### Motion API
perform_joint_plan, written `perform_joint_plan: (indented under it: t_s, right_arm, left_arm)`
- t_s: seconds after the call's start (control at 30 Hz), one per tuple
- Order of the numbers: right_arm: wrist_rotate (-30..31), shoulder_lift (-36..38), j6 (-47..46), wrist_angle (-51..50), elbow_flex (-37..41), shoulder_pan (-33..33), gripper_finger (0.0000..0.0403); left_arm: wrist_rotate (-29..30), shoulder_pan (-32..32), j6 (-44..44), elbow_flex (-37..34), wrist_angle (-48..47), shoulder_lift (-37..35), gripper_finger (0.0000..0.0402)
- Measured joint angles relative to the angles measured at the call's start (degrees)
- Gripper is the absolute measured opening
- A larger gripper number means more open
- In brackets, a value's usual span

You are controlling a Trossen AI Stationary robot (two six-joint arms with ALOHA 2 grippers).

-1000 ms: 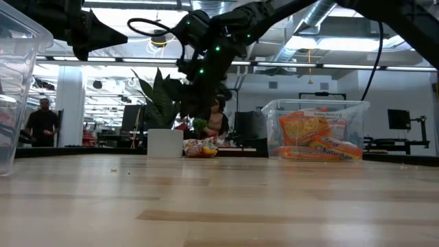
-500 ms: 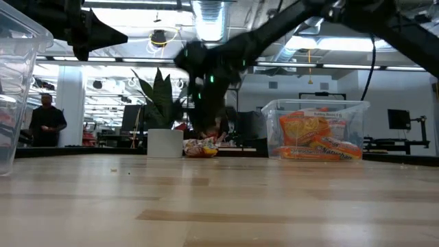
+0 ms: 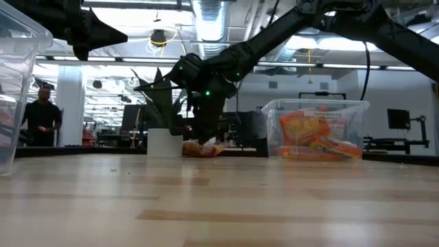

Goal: Sort Maruchan noodles
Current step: Put the red noodle pack into the bottom left transparent bin

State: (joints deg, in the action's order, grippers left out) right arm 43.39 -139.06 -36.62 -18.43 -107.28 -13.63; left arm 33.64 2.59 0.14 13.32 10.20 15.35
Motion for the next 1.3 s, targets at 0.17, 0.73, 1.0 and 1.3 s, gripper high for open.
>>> perform_joint_plan:
  t_s: [0.17, 0.73, 1.0, 1.3]
  right_arm:
    - [-0.66, 0.0, 0.87, -1.18, 0.02, -0.02, 0.0007]
    - [-11.33, 0.18, 3.79, -15.51, -0.04, 0.71, 0.0007]
    - [-13.13, 1.86, 10.07, -24.09, 0.04, 6.04, 0.0007]
    - [0.3, 9.06, 12.59, -23.07, 1.91, 5.22, 0.0008]
  left_arm:
    - [-0.23, 0.0, -0.26, 0.0, -0.02, 0.0, 0.0]
    - [-0.25, 0.0, -0.39, 0.0, -0.11, 0.0, 0.0]
    - [-0.25, 0.0, -0.39, 0.0, -0.29, 0.0, 0.0]
    - [-2.02, 0.0, -1.25, 0.0, -0.98, 0.0, 0.0]
